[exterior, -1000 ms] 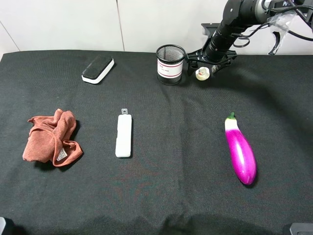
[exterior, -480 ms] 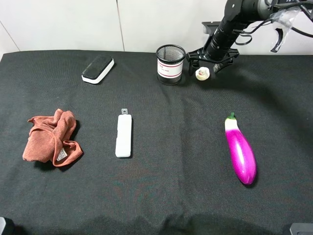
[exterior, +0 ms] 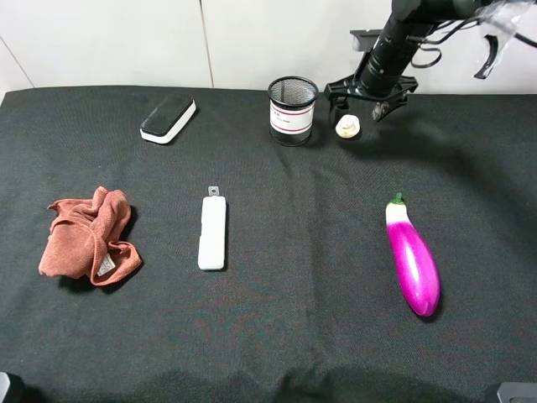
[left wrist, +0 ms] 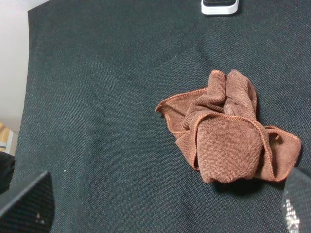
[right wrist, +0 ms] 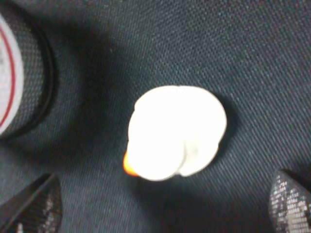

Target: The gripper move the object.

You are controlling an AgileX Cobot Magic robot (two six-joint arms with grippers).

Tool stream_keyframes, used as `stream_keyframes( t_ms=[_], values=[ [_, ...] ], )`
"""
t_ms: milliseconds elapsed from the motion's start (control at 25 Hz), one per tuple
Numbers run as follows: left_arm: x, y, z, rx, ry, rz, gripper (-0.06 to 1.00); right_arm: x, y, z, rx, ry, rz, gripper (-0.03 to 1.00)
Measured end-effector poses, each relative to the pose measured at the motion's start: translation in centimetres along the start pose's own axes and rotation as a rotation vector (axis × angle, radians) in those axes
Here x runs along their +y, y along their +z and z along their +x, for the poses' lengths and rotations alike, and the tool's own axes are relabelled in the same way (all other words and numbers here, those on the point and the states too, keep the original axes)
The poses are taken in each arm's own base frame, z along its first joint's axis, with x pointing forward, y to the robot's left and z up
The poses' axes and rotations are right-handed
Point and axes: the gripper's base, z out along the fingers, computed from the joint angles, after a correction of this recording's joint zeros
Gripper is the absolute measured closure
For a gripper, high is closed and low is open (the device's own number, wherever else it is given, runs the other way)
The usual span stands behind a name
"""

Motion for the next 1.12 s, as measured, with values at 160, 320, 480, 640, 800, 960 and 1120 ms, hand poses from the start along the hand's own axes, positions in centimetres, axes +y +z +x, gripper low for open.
stream_keyframes(
  t_ms=[160, 320, 480, 640, 800, 960, 1120],
  values=[
    [0.0, 0.0, 0.0, 0.000, 0.000, 0.000, -0.05, 0.2, -1.6, 0.2, 0.016, -0.007, 0.001, 0.30],
    [0.0, 0.0, 0.0, 0.000, 0.000, 0.000, -0.05, 0.5, -3.6, 0.5, 0.042, -0.010, 0.001, 0.28],
    [0.0, 0.0, 0.0, 0.000, 0.000, 0.000, -0.05, 0.7, -5.8, 1.0, 0.071, -0.005, 0.006, 0.27],
    [0.0, 0.0, 0.0, 0.000, 0.000, 0.000, -0.05, 1.0, -8.2, 1.5, 0.090, -0.009, 0.015, 0.27],
    [0.0, 0.0, 0.0, 0.000, 0.000, 0.000, -0.05, 1.3, -10.6, 1.7, 0.051, -0.017, 0.023, 0.27],
    [0.0, 0.0, 0.0, 0.000, 0.000, 0.000, -0.05, 1.6, -13.6, 1.9, -0.014, -0.016, 0.026, 0.27],
    [0.0, 0.0, 0.0, 0.000, 0.000, 0.000, -0.05, 2.1, -16.7, 3.0, -0.068, -0.019, 0.027, 0.27]
  ],
)
